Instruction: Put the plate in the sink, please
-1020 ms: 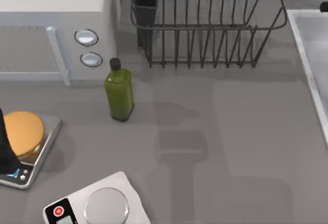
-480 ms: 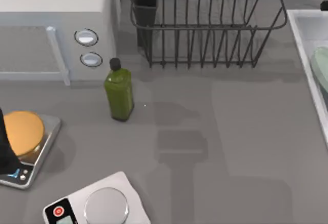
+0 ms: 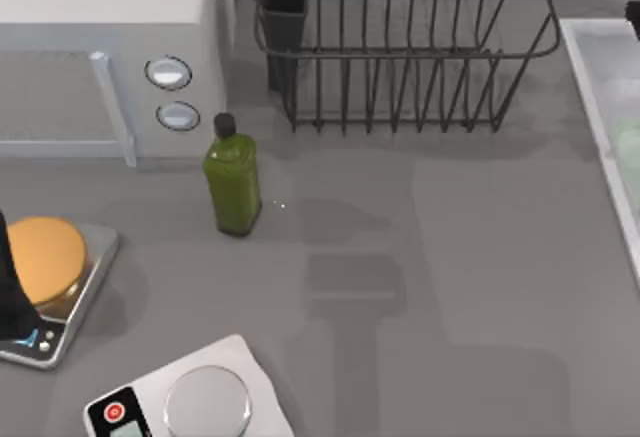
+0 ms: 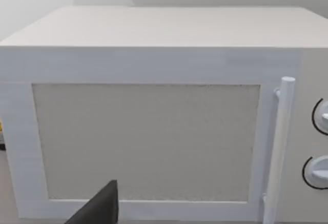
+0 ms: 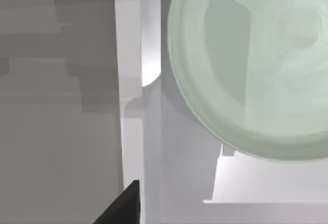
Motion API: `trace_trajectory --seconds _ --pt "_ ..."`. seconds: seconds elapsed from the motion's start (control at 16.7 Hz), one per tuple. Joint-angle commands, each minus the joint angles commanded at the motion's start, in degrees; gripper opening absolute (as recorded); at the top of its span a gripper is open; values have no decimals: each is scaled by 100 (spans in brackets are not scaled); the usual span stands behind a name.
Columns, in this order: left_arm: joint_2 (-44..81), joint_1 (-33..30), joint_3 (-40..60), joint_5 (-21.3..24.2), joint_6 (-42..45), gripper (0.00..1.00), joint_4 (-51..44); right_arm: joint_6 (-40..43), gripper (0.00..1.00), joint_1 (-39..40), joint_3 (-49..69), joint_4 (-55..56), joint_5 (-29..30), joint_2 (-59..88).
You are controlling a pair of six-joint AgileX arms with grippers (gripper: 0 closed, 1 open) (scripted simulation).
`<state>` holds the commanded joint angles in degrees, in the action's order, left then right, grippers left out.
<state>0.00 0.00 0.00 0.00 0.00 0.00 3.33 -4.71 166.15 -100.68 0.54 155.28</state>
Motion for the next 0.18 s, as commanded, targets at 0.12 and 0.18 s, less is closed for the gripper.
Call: trace_trajectory --seconds 0.12,0.18 --pt "0 0 0 0 0 100 0 0 100 0 0 0 0 0" --pt "0 0 0 0 0 100 0 0 100 0 0 0 0 0"
